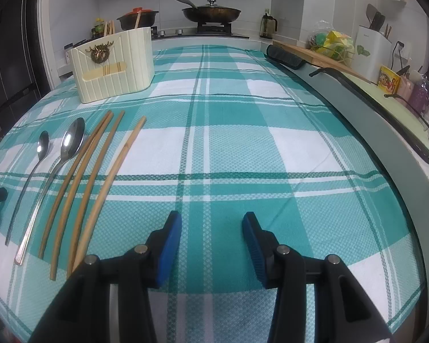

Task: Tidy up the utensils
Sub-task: 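Return the left tool over the spoons and chopsticks on the cloth, then close the right tool on a bamboo chopstick while the left tool grasps a steel spoon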

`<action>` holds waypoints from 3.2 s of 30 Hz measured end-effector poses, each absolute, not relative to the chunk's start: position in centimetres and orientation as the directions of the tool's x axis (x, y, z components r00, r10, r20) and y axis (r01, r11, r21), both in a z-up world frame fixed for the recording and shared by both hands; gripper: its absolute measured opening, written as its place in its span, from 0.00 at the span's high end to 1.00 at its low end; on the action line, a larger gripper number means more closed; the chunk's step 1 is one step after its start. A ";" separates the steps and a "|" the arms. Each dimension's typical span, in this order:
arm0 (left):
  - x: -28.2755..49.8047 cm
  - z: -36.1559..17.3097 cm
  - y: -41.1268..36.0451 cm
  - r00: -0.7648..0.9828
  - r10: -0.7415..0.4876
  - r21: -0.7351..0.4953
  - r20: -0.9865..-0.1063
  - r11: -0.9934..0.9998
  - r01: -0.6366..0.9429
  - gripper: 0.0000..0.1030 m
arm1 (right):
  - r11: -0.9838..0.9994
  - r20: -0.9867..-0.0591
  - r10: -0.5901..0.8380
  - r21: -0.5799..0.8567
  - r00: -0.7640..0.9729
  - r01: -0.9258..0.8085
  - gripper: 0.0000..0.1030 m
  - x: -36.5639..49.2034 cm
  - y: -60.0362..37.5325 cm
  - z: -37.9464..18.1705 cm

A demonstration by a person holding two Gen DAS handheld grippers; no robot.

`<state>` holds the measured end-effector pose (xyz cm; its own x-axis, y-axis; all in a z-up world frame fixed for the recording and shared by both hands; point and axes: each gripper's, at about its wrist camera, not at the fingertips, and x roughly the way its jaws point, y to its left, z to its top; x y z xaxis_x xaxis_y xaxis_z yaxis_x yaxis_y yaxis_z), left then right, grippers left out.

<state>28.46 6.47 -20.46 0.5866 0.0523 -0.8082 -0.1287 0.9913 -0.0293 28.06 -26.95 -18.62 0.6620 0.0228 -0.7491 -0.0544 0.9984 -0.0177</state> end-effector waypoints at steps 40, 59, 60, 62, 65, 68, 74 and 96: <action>28.5 -20.4 6.5 0.587 0.055 -0.030 -0.808 0.990 -0.135 0.04 | 0.997 -0.743 0.004 -0.044 0.670 -0.055 0.56 28.0 -26.8 -18.6; 29.9 -18.7 0.6 0.619 -0.037 -0.064 -0.785 0.998 -0.023 0.04 | 0.960 -0.747 0.277 0.183 0.604 -0.214 0.64 29.6 -23.2 -16.2; 30.1 -18.8 0.3 0.617 -0.027 -0.049 -0.787 0.999 -0.020 0.04 | 0.955 -0.751 0.290 0.187 0.593 -0.230 0.65 29.9 -22.6 -16.2; 30.4 -19.1 -0.4 0.609 -0.007 -0.020 -0.793 1.000 -0.014 0.04 | 0.953 -0.761 0.291 0.177 0.579 -0.245 0.66 30.5 -21.6 -16.6; 30.5 -19.9 -1.0 0.586 0.021 0.026 -0.810 1.000 0.000 0.04 | 0.956 -0.789 0.273 0.156 0.551 -0.250 0.74 31.1 -20.8 -17.6; 30.4 -20.4 -0.7 0.577 0.026 0.027 -0.817 1.000 -0.006 0.03 | 0.953 -0.800 0.254 0.113 0.544 -0.280 0.75 30.7 -20.3 -18.0; 29.8 -20.5 1.5 0.563 0.033 0.015 -0.826 0.999 -0.036 0.03 | 0.969 -0.804 0.164 0.025 0.571 -0.245 0.87 30.3 -21.1 -17.9; 35.6 -20.2 0.2 0.524 -0.070 -0.024 -0.849 0.995 0.094 0.08 | 0.946 -0.851 0.169 -0.002 0.497 -0.325 0.68 31.2 -23.3 -17.7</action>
<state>35.59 0.17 -20.15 0.5239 -0.0699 -0.8489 0.0938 0.9953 -0.0241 31.20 -23.28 -17.71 0.4974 0.1691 -0.8509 -0.3246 0.9458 -0.0018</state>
